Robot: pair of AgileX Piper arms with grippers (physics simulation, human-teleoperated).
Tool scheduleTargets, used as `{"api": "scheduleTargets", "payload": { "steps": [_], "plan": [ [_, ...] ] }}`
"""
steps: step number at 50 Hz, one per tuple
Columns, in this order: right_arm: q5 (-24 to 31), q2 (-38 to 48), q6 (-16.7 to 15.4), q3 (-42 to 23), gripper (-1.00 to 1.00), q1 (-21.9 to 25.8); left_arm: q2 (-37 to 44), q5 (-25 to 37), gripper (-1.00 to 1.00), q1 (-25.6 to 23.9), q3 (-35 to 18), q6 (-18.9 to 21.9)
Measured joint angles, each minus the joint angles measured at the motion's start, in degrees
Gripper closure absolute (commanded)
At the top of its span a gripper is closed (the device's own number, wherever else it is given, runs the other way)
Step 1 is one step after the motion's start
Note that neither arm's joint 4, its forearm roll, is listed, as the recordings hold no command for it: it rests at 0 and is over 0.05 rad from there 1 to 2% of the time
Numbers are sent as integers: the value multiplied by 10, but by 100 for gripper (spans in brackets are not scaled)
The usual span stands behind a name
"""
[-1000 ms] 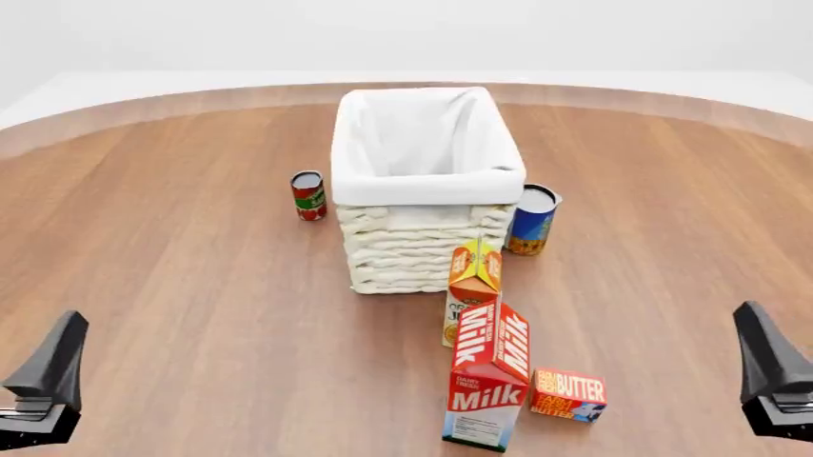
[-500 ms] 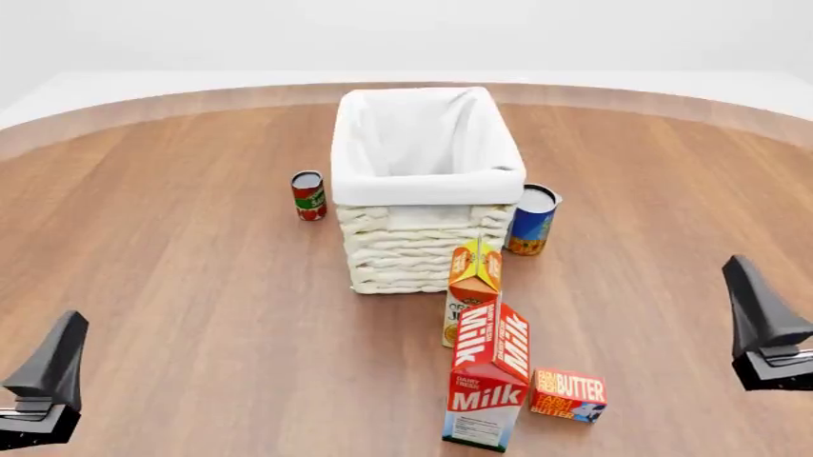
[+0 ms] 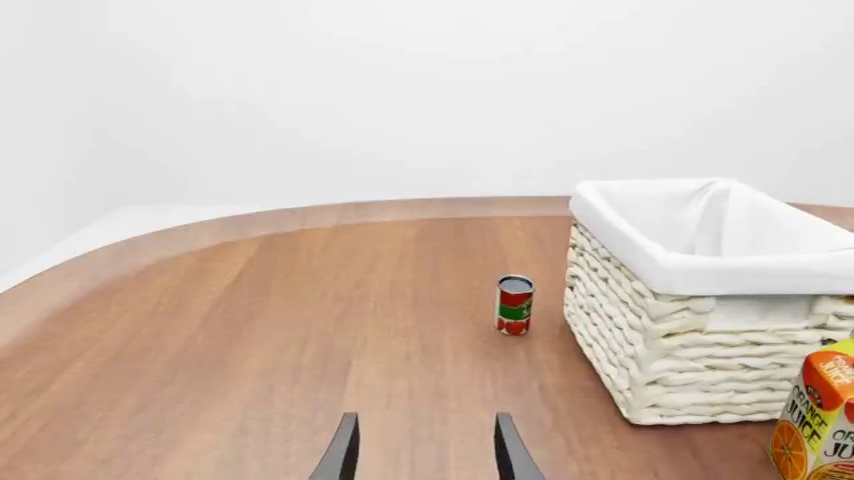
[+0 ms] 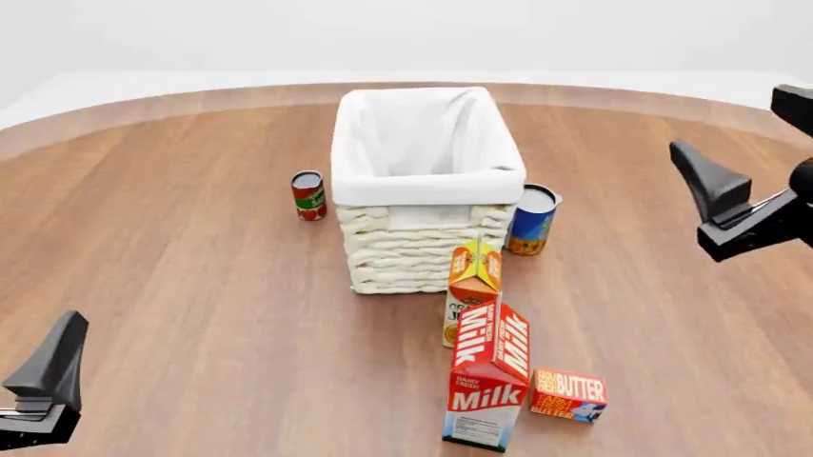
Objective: Pick up the butter and put it in the basket.
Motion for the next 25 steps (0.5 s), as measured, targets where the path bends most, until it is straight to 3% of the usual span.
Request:
{"api": "scheduleTargets", "payload": {
  "steps": [10,25],
  "plan": [
    [145,55,-39,-135,-100,28,0,0,-100,0,0,0],
    [372,3,-173,-203,-100,115,0,0,-100,0,0,0]
  ]
}}
